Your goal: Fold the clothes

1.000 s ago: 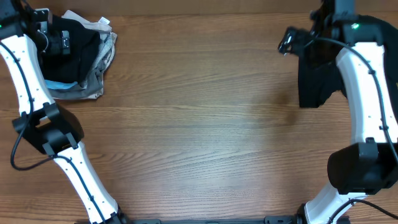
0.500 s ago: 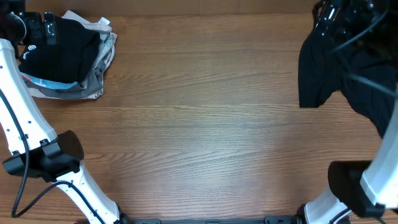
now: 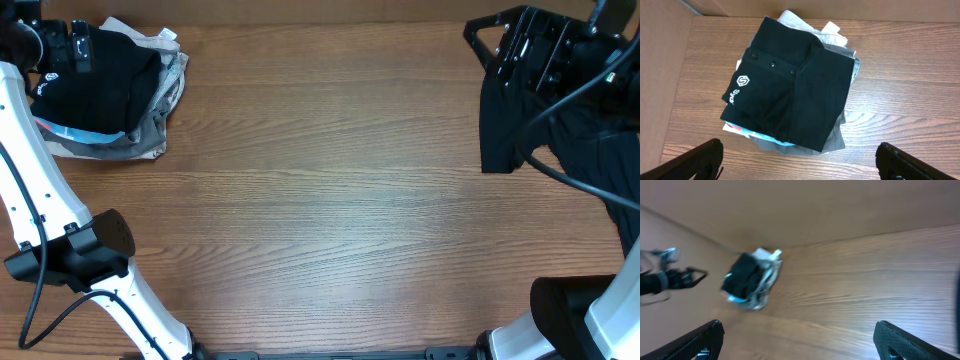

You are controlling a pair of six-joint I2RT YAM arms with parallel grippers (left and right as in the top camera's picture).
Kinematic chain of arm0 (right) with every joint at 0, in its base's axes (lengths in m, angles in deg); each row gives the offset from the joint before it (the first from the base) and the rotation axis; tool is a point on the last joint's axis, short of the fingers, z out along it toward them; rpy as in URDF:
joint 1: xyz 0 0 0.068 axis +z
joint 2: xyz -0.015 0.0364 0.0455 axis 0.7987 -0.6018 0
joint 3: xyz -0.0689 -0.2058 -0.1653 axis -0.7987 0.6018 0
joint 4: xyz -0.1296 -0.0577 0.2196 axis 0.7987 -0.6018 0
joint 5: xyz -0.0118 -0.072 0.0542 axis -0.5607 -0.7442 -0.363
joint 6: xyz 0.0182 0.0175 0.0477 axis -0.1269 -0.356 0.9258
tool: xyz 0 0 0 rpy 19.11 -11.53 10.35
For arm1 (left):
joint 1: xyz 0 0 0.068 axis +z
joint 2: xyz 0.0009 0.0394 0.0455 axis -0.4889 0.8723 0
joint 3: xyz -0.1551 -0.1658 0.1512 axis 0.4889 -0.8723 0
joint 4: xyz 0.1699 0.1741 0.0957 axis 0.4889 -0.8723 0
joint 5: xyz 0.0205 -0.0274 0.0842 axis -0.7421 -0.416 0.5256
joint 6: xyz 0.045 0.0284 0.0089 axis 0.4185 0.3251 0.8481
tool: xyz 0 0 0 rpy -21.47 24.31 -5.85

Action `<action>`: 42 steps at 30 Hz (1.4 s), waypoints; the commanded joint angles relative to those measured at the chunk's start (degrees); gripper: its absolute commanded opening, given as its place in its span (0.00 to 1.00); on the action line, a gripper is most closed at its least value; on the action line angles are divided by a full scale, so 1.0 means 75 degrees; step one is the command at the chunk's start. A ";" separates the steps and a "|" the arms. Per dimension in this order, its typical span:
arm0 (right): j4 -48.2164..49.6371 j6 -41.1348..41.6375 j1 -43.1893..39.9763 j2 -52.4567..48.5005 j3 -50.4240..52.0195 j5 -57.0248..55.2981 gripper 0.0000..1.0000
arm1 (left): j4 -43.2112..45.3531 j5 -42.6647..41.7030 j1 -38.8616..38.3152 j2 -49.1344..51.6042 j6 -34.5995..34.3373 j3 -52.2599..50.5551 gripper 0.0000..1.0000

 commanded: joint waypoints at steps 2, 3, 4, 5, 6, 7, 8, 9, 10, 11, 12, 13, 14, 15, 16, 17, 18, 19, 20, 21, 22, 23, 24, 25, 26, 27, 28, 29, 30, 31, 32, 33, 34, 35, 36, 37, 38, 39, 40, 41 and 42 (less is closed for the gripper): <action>0.0571 -0.0055 0.0029 0.0038 -0.0085 -0.2224 1.00 | 0.0009 -0.0020 0.0000 0.0064 -0.0160 -0.0012 1.00; 0.0895 -0.0055 0.0029 0.0189 0.0093 -0.2413 1.00 | 0.0012 -0.0020 0.0000 0.0064 -0.0160 -0.0012 1.00; 0.1145 -0.0055 0.0029 0.0356 0.0318 -0.2503 1.00 | 0.0009 -0.0020 0.0000 0.0064 -0.0160 -0.0012 1.00; 0.1580 -0.0122 0.0029 0.0679 0.0836 -0.2515 1.00 | 0.0009 -0.0020 0.0000 0.0064 -0.0160 -0.0012 1.00; 0.1903 -0.0236 0.0029 0.0924 0.1268 -0.2489 1.00 | 0.0009 -0.0020 0.0000 0.0064 -0.0160 -0.0012 1.00; 0.2133 -0.0256 0.0029 0.1113 0.1606 -0.2498 1.00 | 0.0009 -0.0020 0.0000 0.0064 -0.0160 -0.0012 1.00; 0.2579 -0.0417 0.0029 0.1478 0.2296 -0.2492 1.00 | 0.0009 -0.0020 0.0000 0.0064 -0.0160 -0.0012 1.00; 0.3136 -0.0662 0.0029 0.1955 0.3217 -0.2495 1.00 | 0.0009 -0.0020 0.0000 0.0064 -0.0160 -0.0012 1.00; 0.3477 -0.0766 0.0029 0.2261 0.3791 -0.2492 1.00 | 0.0009 -0.0020 0.0000 0.0064 -0.0160 -0.0012 1.00; 0.3821 -0.0839 0.0029 0.2541 0.4374 -0.2495 1.00 | 0.0009 -0.0020 0.0000 0.0064 -0.0160 -0.0012 1.00; 0.4386 -0.0833 0.0029 0.3005 0.5324 -0.2492 1.00 | 0.0009 -0.0020 0.0000 0.0064 -0.0160 -0.0012 1.00; 0.4733 -0.0833 0.0029 0.3287 0.5904 -0.2495 1.00 | 0.0009 -0.0020 0.0000 0.0064 -0.0160 -0.0012 1.00; 0.5584 -0.0833 0.0029 0.3969 0.7300 -0.2495 1.00 | 0.0009 -0.0020 0.0000 0.0064 -0.0160 -0.0012 1.00; 0.6030 -0.0833 0.0020 0.4310 0.8003 -0.2498 1.00 | 0.0009 -0.0020 0.0000 0.0064 -0.0160 -0.0012 1.00; 0.6784 -0.0833 0.0015 0.4899 0.9203 -0.2565 1.00 | 0.0009 -0.0020 0.0000 0.0064 -0.0160 -0.0012 1.00; 0.7169 -0.0833 0.0015 0.5187 0.9801 -0.2617 1.00 | 0.0009 -0.0020 0.0000 0.0064 -0.0160 -0.0012 1.00; 0.7985 -0.0833 0.0015 0.5732 1.0990 -0.2672 1.00 | 0.0012 -0.0020 0.0000 0.0064 -0.0160 -0.0012 1.00; 0.8594 -0.0833 0.0015 0.6164 1.1887 -0.2669 1.00 | 0.0009 -0.0020 0.0000 0.0064 -0.0160 -0.0012 1.00; 0.9154 -0.0831 0.0015 0.6615 1.2753 -0.2664 1.00 | 0.0009 -0.0020 0.0000 0.0064 -0.0160 -0.0012 1.00; 0.9777 -0.0831 0.0015 0.7175 1.3779 -0.2661 1.00 | 0.0009 -0.0020 0.0000 0.0064 -0.0160 -0.0012 1.00; 1.0127 -0.0828 0.0015 0.7536 1.4394 -0.2661 1.00 | 0.0009 -0.0020 0.0000 0.0064 -0.0160 -0.0012 1.00; 1.0515 -0.0828 0.0015 0.7988 1.5096 -0.2661 1.00 | 0.0009 -0.0020 0.0000 0.0064 -0.0160 -0.0012 1.00; 1.0768 -0.0828 0.0015 0.8344 1.5618 -0.2661 1.00 | 0.0012 -0.0020 0.0000 0.0064 -0.0160 -0.0012 1.00; 1.1057 -0.0831 0.0015 0.8769 1.6230 -0.2667 1.00 | 0.0009 -0.0020 0.0000 0.0064 -0.0160 -0.0012 1.00; 1.1313 -0.0831 0.0015 0.9221 1.6836 -0.2667 1.00 | 0.0009 -0.0020 0.0000 0.0064 -0.0160 -0.0012 1.00; 1.1462 -0.0828 0.0015 0.9498 1.7194 -0.2664 1.00 | 0.0009 -0.0020 0.0000 0.0064 -0.0160 -0.0012 1.00; 1.1642 -0.0828 0.0015 0.9856 1.7652 -0.2661 1.00 | 0.0009 -0.0020 0.0000 0.0064 -0.0160 -0.0012 1.00; 1.1893 -0.0822 0.0015 1.0302 1.8208 -0.2661 1.00 | 0.0009 -0.0020 0.0000 0.0064 -0.0160 -0.0012 1.00; 1.2036 -0.0822 0.0015 1.0515 1.8476 -0.2661 1.00 | 0.0009 -0.0020 0.0000 0.0064 -0.0160 -0.0012 1.00; 1.2246 -0.0796 0.0035 1.0821 1.8852 -0.2655 1.00 | 0.0009 -0.0020 0.0000 0.0064 -0.0160 -0.0012 1.00; 1.2447 -0.0784 0.0038 1.1063 1.9155 -0.2623 1.00 | 0.0009 -0.0020 0.0000 0.0064 -0.0160 -0.0012 1.00; 1.2662 -0.0769 0.0038 1.1272 1.9406 -0.2600 1.00 | 0.0009 -0.0020 0.0000 0.0064 -0.0160 -0.0012 1.00; 1.2916 -0.0769 0.0038 1.1433 1.9601 -0.2597 1.00 | 0.0009 -0.0020 0.0000 0.0064 -0.0160 -0.0012 1.00; 1.3280 -0.0772 0.0038 1.1628 1.9829 -0.2579 1.00 | 0.0009 -0.0020 0.0000 0.0064 -0.0160 -0.0012 1.00; 1.3496 -0.0772 0.0038 1.1762 1.9954 -0.2579 1.00 | 0.0012 -0.0020 0.0000 0.0064 -0.0160 -0.0012 1.00; 1.3799 -0.0775 0.0038 1.1975 2.0129 -0.2582 1.00 | 0.0009 -0.0020 0.0000 0.0064 -0.0160 -0.0012 1.00; 1.3840 -0.0775 0.0038 1.2015 2.0155 -0.2582 1.00 | 0.0009 -0.0020 0.0000 0.0064 -0.0160 -0.0012 1.00; 1.3942 -0.0775 0.0038 1.2167 2.0260 -0.2588 1.00 | 0.0009 -0.0020 0.0000 0.0064 -0.0160 -0.0012 1.00; 1.3898 -0.0775 0.0038 1.2284 2.0298 -0.2591 1.00 | 0.0009 -0.0020 0.0000 0.0064 -0.0160 -0.0012 1.00; 1.3840 -0.0775 0.0038 1.2429 2.0330 -0.2649 1.00 | 0.0009 -0.0020 0.0000 0.0064 -0.0160 -0.0012 1.00; 1.3817 -0.0775 0.0038 1.2555 2.0362 -0.2699 1.00 | 0.0009 -0.0020 0.0000 0.0064 -0.0160 -0.0012 1.00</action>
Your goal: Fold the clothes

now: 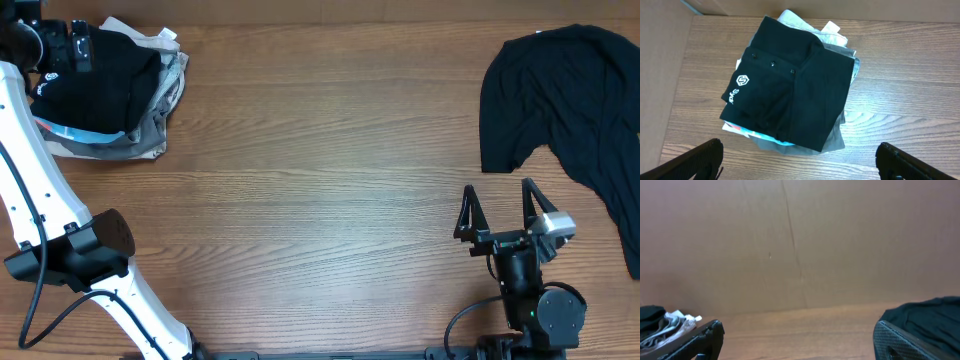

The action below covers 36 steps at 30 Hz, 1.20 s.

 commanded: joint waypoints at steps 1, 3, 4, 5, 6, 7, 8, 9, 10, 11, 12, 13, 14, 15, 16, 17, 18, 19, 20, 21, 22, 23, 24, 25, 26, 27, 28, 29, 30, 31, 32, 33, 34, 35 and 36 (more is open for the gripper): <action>-0.0029 0.0020 0.0038 0.0417 0.0187 -0.0137 1.00 | 0.0012 -0.0023 0.0000 0.0055 -0.0134 -0.0009 1.00; -0.0198 0.0020 0.0038 0.0641 0.0187 -0.0140 1.00 | 0.0012 -0.0023 0.0000 0.0055 -0.0134 -0.0009 1.00; -0.0283 0.0020 0.0038 0.0729 0.0187 -0.0146 1.00 | 0.0012 -0.0023 0.0000 0.0055 -0.0134 -0.0009 1.00; -0.0388 0.0020 0.0038 0.0842 0.0201 -0.0189 1.00 | 0.0012 -0.0023 0.0000 0.0055 -0.0134 -0.0009 1.00; -0.0417 0.0017 0.0038 0.0895 0.0224 -0.0192 1.00 | 0.0012 -0.0023 0.0000 0.0055 -0.0134 -0.0009 1.00; -0.0414 0.0017 0.0038 0.0906 0.0242 -0.0195 1.00 | 0.0012 -0.0023 0.0000 0.0055 -0.0134 -0.0009 1.00; -0.0388 0.0017 0.0038 0.0912 0.0300 -0.0239 1.00 | 0.0012 -0.0023 0.0000 0.0055 -0.0134 -0.0009 1.00; -0.0344 0.0017 0.0038 0.0912 0.0364 -0.0251 1.00 | 0.0012 -0.0023 0.0000 0.0055 -0.0134 -0.0009 1.00; -0.0137 0.0020 0.0038 0.0912 0.0562 -0.0245 1.00 | 0.0012 -0.0023 0.0000 0.0055 -0.0134 -0.0009 1.00; 0.0061 0.0023 0.0038 0.0912 0.0740 -0.0233 1.00 | 0.0012 -0.0023 0.0000 0.0055 -0.0134 -0.0009 1.00; 0.0259 0.0023 0.0038 0.0933 0.0935 -0.0213 1.00 | 0.0012 -0.0023 0.0000 0.0055 -0.0134 -0.0009 1.00; 0.0323 0.0023 0.0038 0.0976 0.1020 -0.0213 1.00 | 0.0012 -0.0023 0.0000 0.0055 -0.0134 -0.0009 1.00; 0.0350 0.0023 0.0038 0.1020 0.1061 -0.0213 1.00 | 0.0012 -0.0023 0.0000 0.0055 -0.0134 -0.0009 1.00; 0.0370 0.0023 0.0038 0.1131 0.1142 -0.0216 1.00 | 0.0012 -0.0023 0.0000 0.0055 -0.0134 -0.0009 1.00; 0.0297 0.0017 0.0038 0.1201 0.1174 -0.0236 1.00 | 0.0012 -0.0023 0.0000 0.0055 -0.0134 -0.0009 1.00; 0.0262 0.0020 0.0047 0.1192 0.1169 -0.0245 1.00 | 0.0012 -0.0023 0.0000 0.0055 -0.0134 -0.0009 1.00; 0.0187 0.0017 0.0050 0.1195 0.1169 -0.0248 1.00 | 0.0012 -0.0023 0.0000 0.0055 -0.0134 -0.0009 1.00; 0.0119 0.0000 0.0052 0.1195 0.1169 -0.0251 1.00 | 0.0012 -0.0023 0.0000 0.0055 -0.0134 -0.0009 1.00; 0.0017 -0.0006 0.0055 0.1192 0.1169 -0.0251 1.00 | 0.0012 -0.0023 0.0000 0.0055 -0.0134 -0.0009 1.00; -0.0157 -0.0006 0.0055 0.1192 0.1169 -0.0251 1.00 | 0.0012 -0.0023 0.0000 0.0055 -0.0134 -0.0009 1.00; -0.0332 -0.0006 0.0055 0.1192 0.1169 -0.0248 1.00 | 0.0012 -0.0023 0.0000 0.0055 -0.0134 -0.0009 1.00; -0.0490 -0.0006 0.0061 0.1192 0.1169 -0.0245 1.00 | 0.0012 -0.0023 0.0000 0.0055 -0.0134 -0.0009 1.00; -0.0912 -0.0003 0.0082 0.1192 0.1169 -0.0242 1.00 | 0.0012 -0.0023 0.0000 0.0055 -0.0134 -0.0009 1.00; -0.1317 -0.0003 0.0082 0.1195 0.1169 -0.0207 1.00 | 0.0012 -0.0023 0.0000 0.0055 -0.0134 -0.0009 1.00; -0.1492 -0.0006 0.0082 0.1192 0.1169 -0.0178 1.00 | 0.0012 -0.0023 0.0000 0.0055 -0.0134 -0.0009 1.00; -0.1480 -0.0006 0.0079 0.1192 0.1169 -0.0189 1.00 | 0.0012 -0.0023 0.0000 0.0055 -0.0134 -0.0009 1.00; -0.1489 -0.0003 0.0082 0.1192 0.1169 -0.0181 1.00 | 0.0012 -0.0023 0.0000 0.0055 -0.0134 -0.0009 1.00; -0.1483 -0.0003 0.0079 0.1192 0.1169 -0.0184 1.00 | 0.0012 -0.0023 0.0000 0.0055 -0.0134 -0.0009 1.00; -0.1478 -0.0003 0.0079 0.1192 0.1169 -0.0184 1.00 | 0.0012 -0.0023 0.0000 0.0055 -0.0134 -0.0009 1.00; -0.1478 -0.0006 0.0079 0.1192 0.1169 -0.0187 1.00 | 0.0012 -0.0023 0.0000 0.0055 -0.0134 -0.0009 1.00; -0.1478 -0.0006 0.0079 0.1189 0.1169 -0.0187 1.00 | 0.0012 -0.0023 0.0000 0.0055 -0.0134 -0.0009 1.00; -0.1478 -0.0006 0.0079 0.1189 0.1169 -0.0187 1.00 | 0.0012 -0.0023 0.0000 0.0055 -0.0134 -0.0009 1.00; -0.1478 -0.0006 0.0079 0.1189 0.1169 -0.0187 1.00 | 0.0012 -0.0023 0.0000 0.0055 -0.0134 -0.0009 1.00; -0.1478 -0.0006 0.0079 0.1189 0.1169 -0.0187 1.00 | 0.0012 -0.0023 0.0000 0.0055 -0.0134 -0.0009 1.00; -0.1478 -0.0006 0.0079 0.1189 0.1169 -0.0187 1.00 | 0.0012 -0.0023 0.0000 0.0055 -0.0134 -0.0009 1.00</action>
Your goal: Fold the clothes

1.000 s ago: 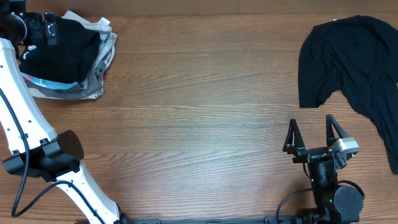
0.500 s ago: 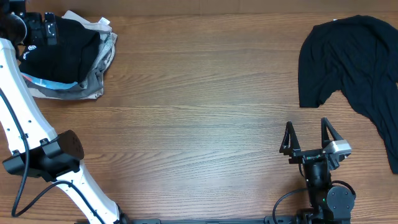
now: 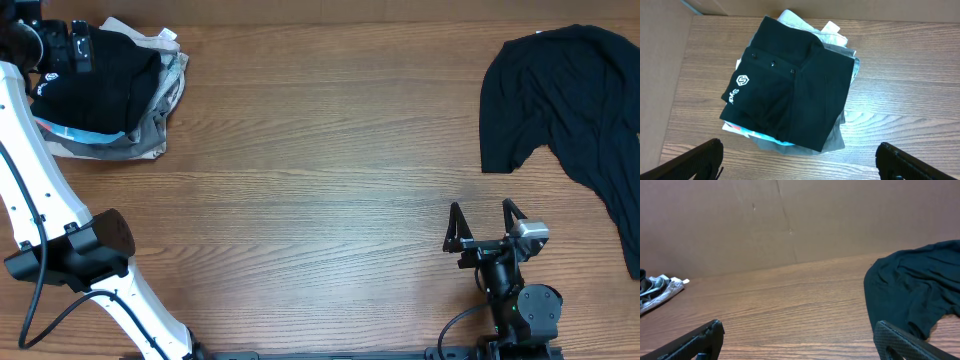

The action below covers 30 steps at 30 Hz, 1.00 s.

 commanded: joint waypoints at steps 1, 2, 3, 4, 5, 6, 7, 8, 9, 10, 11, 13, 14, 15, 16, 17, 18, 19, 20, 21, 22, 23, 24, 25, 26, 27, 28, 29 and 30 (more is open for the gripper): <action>0.0058 -0.0006 0.0041 0.0070 0.0082 -0.0050 1.00 | 0.0012 -0.0020 0.0000 0.0055 -0.0134 -0.0006 1.00; 0.0058 -0.0006 0.0041 0.0070 0.0082 -0.0050 1.00 | 0.0012 -0.0020 0.0000 0.0055 -0.0134 -0.0006 1.00; 0.0058 -0.0006 0.0041 0.0070 0.0082 -0.0050 1.00 | 0.0012 -0.0020 0.0000 0.0055 -0.0134 -0.0006 1.00; 0.0058 -0.0006 0.0041 0.0070 0.0082 -0.0050 1.00 | 0.0012 -0.0020 0.0000 0.0055 -0.0134 -0.0006 1.00; 0.0058 -0.0006 0.0041 0.0070 0.0082 -0.0050 1.00 | 0.0012 -0.0020 0.0000 0.0055 -0.0134 -0.0006 1.00; 0.0058 -0.0006 0.0041 0.0070 0.0082 -0.0050 1.00 | 0.0012 -0.0020 0.0000 0.0055 -0.0134 -0.0006 1.00; 0.0058 -0.0006 0.0041 0.0070 0.0082 -0.0050 1.00 | 0.0012 -0.0020 0.0000 0.0055 -0.0134 -0.0006 1.00; 0.0058 -0.0006 0.0041 0.0070 0.0082 -0.0050 1.00 | 0.0012 -0.0020 0.0000 0.0055 -0.0134 -0.0006 1.00; 0.0058 -0.0006 0.0041 0.0070 0.0082 -0.0050 1.00 | 0.0012 -0.0020 0.0000 0.0055 -0.0134 -0.0006 1.00; 0.0058 -0.0006 0.0041 0.0070 0.0082 -0.0050 1.00 | 0.0012 -0.0020 0.0000 0.0055 -0.0134 -0.0006 1.00; 0.0058 -0.0006 0.0041 0.0070 0.0082 -0.0050 1.00 | 0.0012 -0.0020 0.0000 0.0055 -0.0134 -0.0006 1.00; 0.0058 -0.0006 0.0041 0.0070 0.0082 -0.0050 1.00 | 0.0012 -0.0020 0.0000 0.0055 -0.0134 -0.0006 1.00; 0.0058 -0.0006 0.0041 0.0070 0.0082 -0.0050 1.00 | 0.0012 -0.0020 0.0000 0.0055 -0.0134 -0.0006 1.00; 0.0058 -0.0006 0.0041 0.0070 0.0082 -0.0050 1.00 | 0.0012 -0.0020 0.0000 0.0055 -0.0134 -0.0006 1.00; 0.0055 -0.0006 0.0041 0.0070 0.0082 -0.0050 1.00 | 0.0012 -0.0020 0.0000 0.0055 -0.0134 -0.0006 1.00; 0.0058 -0.0006 0.0041 0.0070 0.0082 -0.0050 1.00 | 0.0012 -0.0020 0.0000 0.0055 -0.0134 -0.0006 1.00; 0.0058 -0.0006 0.0041 0.0070 0.0082 -0.0050 1.00 | 0.0012 -0.0020 0.0000 0.0055 -0.0134 -0.0006 1.00; 0.0058 -0.0006 0.0041 0.0070 0.0082 -0.0050 1.00 | 0.0012 -0.0020 0.0000 0.0055 -0.0134 -0.0006 1.00; 0.0058 -0.0006 0.0041 0.0070 0.0082 -0.0050 1.00 | 0.0012 -0.0020 0.0000 0.0055 -0.0134 -0.0006 1.00; 0.0058 -0.0006 0.0041 0.0070 0.0082 -0.0050 1.00 | 0.0012 -0.0020 0.0000 0.0055 -0.0134 -0.0006 1.00; 0.0058 -0.0006 0.0041 0.0070 0.0082 -0.0050 1.00 | 0.0012 -0.0020 0.0000 0.0079 -0.0134 -0.0006 1.00; 0.0058 -0.0006 0.0041 0.0070 0.0082 -0.0050 1.00 | 0.0012 -0.0020 0.0000 0.0082 -0.0134 -0.0006 1.00; 0.0058 -0.0006 0.0041 0.0070 0.0082 -0.0050 1.00 | 0.0012 -0.0015 0.0000 0.0082 -0.0134 -0.0006 1.00; 0.0058 -0.0006 0.0041 0.0070 0.0082 -0.0050 1.00 | 0.0012 0.0000 0.0000 0.0082 -0.0134 -0.0006 1.00; 0.0058 -0.0006 0.0041 0.0070 0.0082 -0.0050 1.00 | 0.0012 0.0000 -0.0012 0.0055 -0.0134 -0.0006 1.00; 0.0058 -0.0006 0.0041 0.0070 0.0082 -0.0050 1.00 | 0.0012 0.0000 -0.0070 0.0026 -0.0134 -0.0006 1.00; 0.0058 -0.0006 0.0041 0.0070 0.0082 -0.0050 1.00 | 0.0009 0.0003 -0.0131 -0.0026 -0.0131 -0.0006 1.00; 0.0058 -0.0006 0.0041 0.0070 0.0082 -0.0050 1.00 | 0.0009 0.0003 -0.0233 -0.0090 -0.0134 -0.0006 1.00; 0.0058 -0.0006 0.0041 0.0070 0.0082 -0.0050 1.00 | 0.0009 0.0003 -0.0434 -0.0239 -0.0134 -0.0009 1.00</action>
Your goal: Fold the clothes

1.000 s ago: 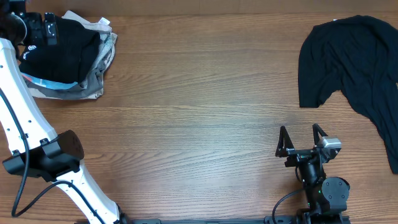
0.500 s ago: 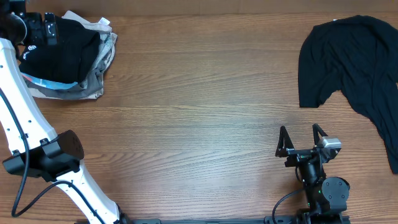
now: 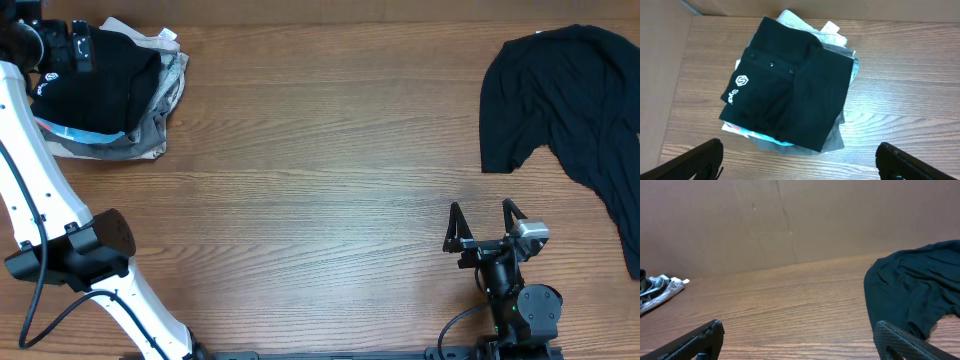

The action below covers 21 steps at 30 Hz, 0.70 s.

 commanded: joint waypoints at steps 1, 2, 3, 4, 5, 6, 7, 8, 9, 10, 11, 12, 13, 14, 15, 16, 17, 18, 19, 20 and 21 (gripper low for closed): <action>0.0058 -0.0003 0.0041 0.0070 0.0082 -0.0050 1.00 | 0.0009 -0.0003 -0.0560 -0.0376 -0.0134 -0.0020 1.00; 0.0058 0.0000 0.0041 0.0070 0.0082 -0.0050 1.00 | 0.0012 -0.0006 -0.0851 -0.0595 -0.0131 -0.0044 1.00; 0.0058 -0.0003 0.0041 0.0070 0.0082 -0.0050 1.00 | 0.0020 -0.0006 -0.1070 -0.0772 -0.0134 -0.0105 1.00; 0.0055 -0.0003 0.0041 0.0070 0.0082 -0.0050 1.00 | 0.0044 -0.0006 -0.1265 -0.0956 -0.0131 -0.0219 1.00; 0.0058 0.0000 0.0041 0.0070 0.0082 -0.0050 1.00 | 0.0073 -0.0006 -0.1454 -0.1174 -0.0134 -0.0411 1.00; 0.0058 -0.0003 0.0041 0.0070 0.0082 -0.0050 1.00 | 0.0096 -0.0006 -0.1655 -0.1457 -0.0134 -0.0720 1.00; 0.0058 -0.0003 0.0041 0.0070 0.0082 -0.0050 1.00 | 0.0096 -0.0006 -0.1798 -0.1708 -0.0134 -0.1026 1.00; 0.0058 -0.0003 0.0041 0.0070 0.0082 -0.0050 1.00 | 0.0096 -0.0006 -0.1923 -0.1985 -0.0134 -0.1399 1.00; 0.0058 -0.0003 0.0041 0.0070 0.0082 -0.0050 1.00 | 0.0093 -0.0006 -0.2028 -0.2296 -0.0134 -0.1842 1.00; 0.0058 -0.0003 0.0041 0.0070 0.0082 -0.0050 1.00 | 0.0093 -0.0006 -0.2110 -0.2614 -0.0134 -0.2317 1.00; 0.0058 -0.0003 0.0041 0.0070 0.0082 -0.0050 1.00 | 0.0087 -0.0006 -0.2218 -0.3226 -0.0134 -0.3241 1.00; 0.0058 -0.0003 0.0041 0.0070 0.0082 -0.0050 1.00 | 0.0090 -0.0006 -0.2247 -0.3509 -0.0134 -0.3654 1.00; 0.0058 -0.0003 0.0041 0.0070 0.0082 -0.0050 1.00 | 0.0087 -0.0006 -0.2253 -0.3838 -0.0134 -0.4127 1.00; 0.0058 -0.0003 0.0041 0.0070 0.0082 -0.0050 1.00 | 0.0085 -0.0006 -0.2253 -0.4054 -0.0134 -0.4403 1.00; 0.0058 -0.0003 0.0041 0.0070 0.0082 -0.0050 1.00 | 0.0082 -0.0006 -0.2253 -0.4348 -0.0134 -0.4765 1.00; 0.0058 -0.0003 0.0041 0.0070 0.0082 -0.0050 1.00 | 0.0082 -0.0006 -0.2250 -0.4581 -0.0131 -0.5027 1.00; 0.0058 -0.0003 0.0041 0.0070 0.0082 -0.0050 1.00 | 0.0079 -0.0006 -0.2250 -0.4867 -0.0134 -0.5313 1.00; 0.0055 -0.0003 0.0041 0.0070 0.0082 -0.0050 1.00 | 0.0079 -0.0006 -0.2250 -0.5039 -0.0134 -0.5473 1.00; 0.0058 -0.0003 0.0041 0.0070 0.0082 -0.0050 1.00 | 0.0067 0.0023 -0.2250 -0.5254 -0.0131 -0.5659 1.00; 0.0058 -0.0003 0.0041 0.0070 0.0082 -0.0050 1.00 | 0.0026 0.0029 -0.2250 -0.5508 -0.0125 -0.5858 1.00; 0.0058 -0.0003 0.0041 0.0070 0.0082 -0.0050 1.00 | -0.0029 0.0090 -0.2250 -0.5724 -0.0131 -0.6012 1.00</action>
